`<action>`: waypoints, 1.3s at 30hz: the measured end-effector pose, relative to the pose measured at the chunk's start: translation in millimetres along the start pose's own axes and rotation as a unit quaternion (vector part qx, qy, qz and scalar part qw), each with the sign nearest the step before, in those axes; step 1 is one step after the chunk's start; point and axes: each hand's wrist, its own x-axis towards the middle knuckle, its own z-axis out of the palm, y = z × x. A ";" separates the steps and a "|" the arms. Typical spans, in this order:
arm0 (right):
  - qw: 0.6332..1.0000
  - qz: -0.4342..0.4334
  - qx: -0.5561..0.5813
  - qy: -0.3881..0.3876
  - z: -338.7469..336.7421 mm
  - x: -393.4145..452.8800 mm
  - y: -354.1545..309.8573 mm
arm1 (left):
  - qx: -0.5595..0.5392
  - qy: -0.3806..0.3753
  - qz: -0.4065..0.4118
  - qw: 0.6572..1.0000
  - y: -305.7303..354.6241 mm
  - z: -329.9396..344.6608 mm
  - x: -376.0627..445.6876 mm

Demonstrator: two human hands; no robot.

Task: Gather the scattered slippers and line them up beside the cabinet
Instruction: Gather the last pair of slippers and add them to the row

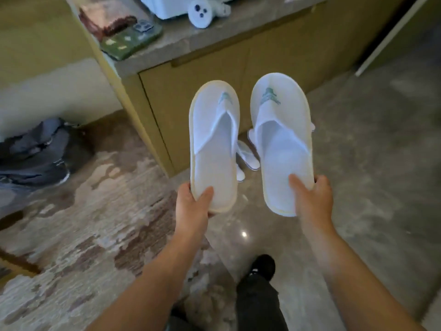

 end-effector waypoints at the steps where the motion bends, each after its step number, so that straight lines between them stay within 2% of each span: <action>1: 1.000 0.010 0.013 0.016 -18.3 17.4 1.4 | 0.004 -0.020 0.005 1.000 6.1 26.6 0.4; 4: 0.997 0.027 0.050 0.048 -72.1 77.4 4.3 | 0.009 -0.056 0.026 0.998 24.5 113.4 3.9; 9: 0.994 0.037 0.050 0.088 -159.1 185.0 2.8 | -0.003 -0.089 0.031 0.996 55.9 260.3 9.4; 13: 0.990 0.046 0.066 0.117 -213.8 264.7 -0.1 | 0.036 -0.126 0.040 0.991 78.9 358.6 19.9; 23: 0.974 0.068 0.069 0.206 -282.5 496.1 0.8 | 0.044 -0.205 0.024 0.978 126.6 608.8 121.6; 29: 0.960 0.100 0.087 0.245 -332.3 614.4 -5.4 | 0.078 -0.246 0.055 0.964 167.6 751.4 165.3; 34: 0.959 0.114 0.103 0.238 -372.5 717.3 8.5 | 0.101 -0.245 0.072 0.962 168.5 857.5 194.6; 39: 0.977 0.092 0.078 0.178 -416.8 847.7 31.1 | 0.058 -0.203 0.023 0.977 150.0 974.4 228.3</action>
